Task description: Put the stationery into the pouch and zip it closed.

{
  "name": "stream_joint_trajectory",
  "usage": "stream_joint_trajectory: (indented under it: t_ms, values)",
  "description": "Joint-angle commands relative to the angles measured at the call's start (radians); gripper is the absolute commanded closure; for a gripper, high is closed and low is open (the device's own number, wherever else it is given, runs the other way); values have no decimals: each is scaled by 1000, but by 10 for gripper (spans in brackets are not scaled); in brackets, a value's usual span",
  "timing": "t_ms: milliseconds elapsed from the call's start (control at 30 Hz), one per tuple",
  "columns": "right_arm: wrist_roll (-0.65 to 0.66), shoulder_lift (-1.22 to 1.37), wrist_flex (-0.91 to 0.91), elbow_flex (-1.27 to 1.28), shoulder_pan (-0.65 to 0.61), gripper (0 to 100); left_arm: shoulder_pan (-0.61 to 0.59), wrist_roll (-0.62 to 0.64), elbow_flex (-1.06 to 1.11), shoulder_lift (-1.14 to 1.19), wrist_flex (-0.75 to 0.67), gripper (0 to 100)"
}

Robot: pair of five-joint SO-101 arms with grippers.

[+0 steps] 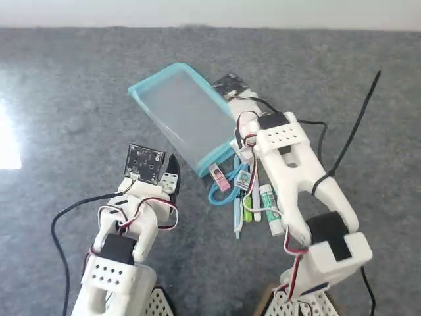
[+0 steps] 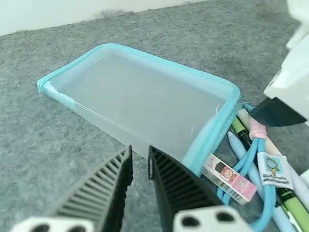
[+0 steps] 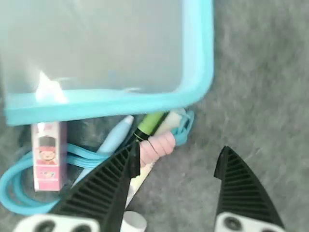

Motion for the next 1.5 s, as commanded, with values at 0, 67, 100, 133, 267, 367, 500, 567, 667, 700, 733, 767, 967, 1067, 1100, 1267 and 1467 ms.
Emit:
stream_joint_trajectory:
  t_ms: [0, 67, 100, 133, 267, 367, 500, 567, 667, 700, 733, 767, 967, 1067, 1100, 1267, 1467]
  values:
    - [-132, 24, 27, -61, 10, 749, -6, 12, -38, -12, 8, 942]
    - [-189, 67, 35, -98, 7, 749, -6, 12, -38, -14, 9, 942]
    - [-216, 93, 36, -118, 5, 749, -6, 12, -38, -14, 9, 942]
    - [-238, 119, 36, -138, 8, 749, -6, 12, -38, -14, 9, 942]
    - [-265, 203, 71, -196, 10, 749, -6, 12, -38, -18, 9, 942]
    - [-273, 252, 125, -253, 5, 750, -6, 12, -38, -18, 9, 942]
    - [-285, 292, 154, -295, 10, 778, -6, 12, -38, -18, 9, 942]
    - [-315, 295, 156, -298, 12, 852, -6, 12, -36, -18, 9, 942]
    - [-307, 274, 156, -298, 10, 976, -8, 12, -35, -18, 9, 942]
    - [-288, 257, 157, -298, 7, 995, -9, 12, -33, -18, 9, 942]
    - [-273, 237, 163, -298, 4, 991, -12, 12, -33, -18, 9, 942]
    - [-264, 206, 182, -298, 2, 987, -14, 12, -33, -20, 9, 942]
    - [-209, -81, 262, -295, -21, 991, -20, -46, -47, -20, 31, 912]
    - [-186, -225, 291, -296, -53, 991, -81, -46, -73, -20, 49, 852]
    - [-186, -265, 302, -296, -67, 991, -100, -46, -77, -20, 51, 836]
    - [-186, -323, 361, -296, -139, 991, -124, -49, -73, -14, 49, 810]
    - [-186, -338, 429, -302, -154, 991, -153, -44, -77, -17, 48, 808]
